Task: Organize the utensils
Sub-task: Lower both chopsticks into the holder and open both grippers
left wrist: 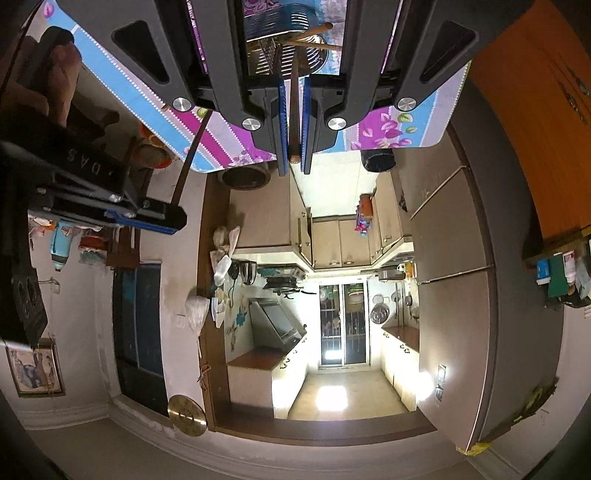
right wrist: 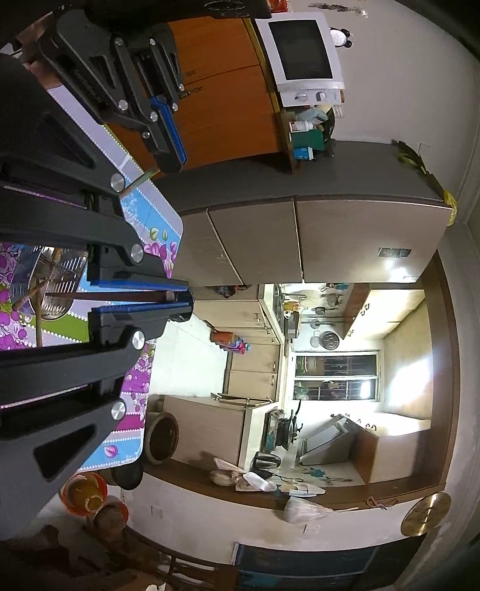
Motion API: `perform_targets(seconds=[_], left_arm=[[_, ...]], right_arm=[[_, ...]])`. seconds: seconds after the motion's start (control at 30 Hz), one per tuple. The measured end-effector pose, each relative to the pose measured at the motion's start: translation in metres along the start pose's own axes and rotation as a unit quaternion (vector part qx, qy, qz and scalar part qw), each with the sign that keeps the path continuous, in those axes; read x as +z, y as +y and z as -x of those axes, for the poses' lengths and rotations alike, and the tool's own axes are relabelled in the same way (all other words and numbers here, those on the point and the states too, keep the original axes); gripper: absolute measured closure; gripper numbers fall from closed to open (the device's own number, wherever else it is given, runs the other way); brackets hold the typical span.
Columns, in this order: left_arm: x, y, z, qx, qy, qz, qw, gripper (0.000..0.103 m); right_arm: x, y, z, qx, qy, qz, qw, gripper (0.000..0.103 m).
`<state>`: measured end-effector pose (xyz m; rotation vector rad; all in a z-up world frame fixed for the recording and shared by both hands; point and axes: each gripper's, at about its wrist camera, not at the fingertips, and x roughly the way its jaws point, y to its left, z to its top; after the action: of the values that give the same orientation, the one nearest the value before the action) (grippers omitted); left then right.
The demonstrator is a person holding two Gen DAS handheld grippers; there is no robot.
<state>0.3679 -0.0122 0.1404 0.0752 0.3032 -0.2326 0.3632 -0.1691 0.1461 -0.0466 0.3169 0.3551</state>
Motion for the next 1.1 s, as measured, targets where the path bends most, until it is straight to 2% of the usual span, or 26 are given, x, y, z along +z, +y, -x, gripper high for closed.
perform_targets(seconds=[0.37,1.0,1.03,1.1], left_arm=[[-0.005,0.002,-0.006,0.002,0.006,-0.002,1.0,0.095],[-0.008,0.001,-0.005,0.012,0.014,0.004,0.9998,0.095],[-0.009,0.002,-0.005,0.013,0.015,0.005,0.9998,0.095],[-0.009,0.001,-0.006,0.013,0.017,0.005,0.9998,0.095]], right_arm=[[-0.001,0.001,-0.014,0.002,0.009,0.0,1.0,0.098],[-0.002,-0.005,-0.014,0.006,0.012,-0.002,1.0,0.097],[-0.003,-0.006,-0.013,0.004,0.01,-0.003,1.0,0.097],[-0.003,-0.008,-0.012,0.003,0.008,-0.007,1.0,0.084]])
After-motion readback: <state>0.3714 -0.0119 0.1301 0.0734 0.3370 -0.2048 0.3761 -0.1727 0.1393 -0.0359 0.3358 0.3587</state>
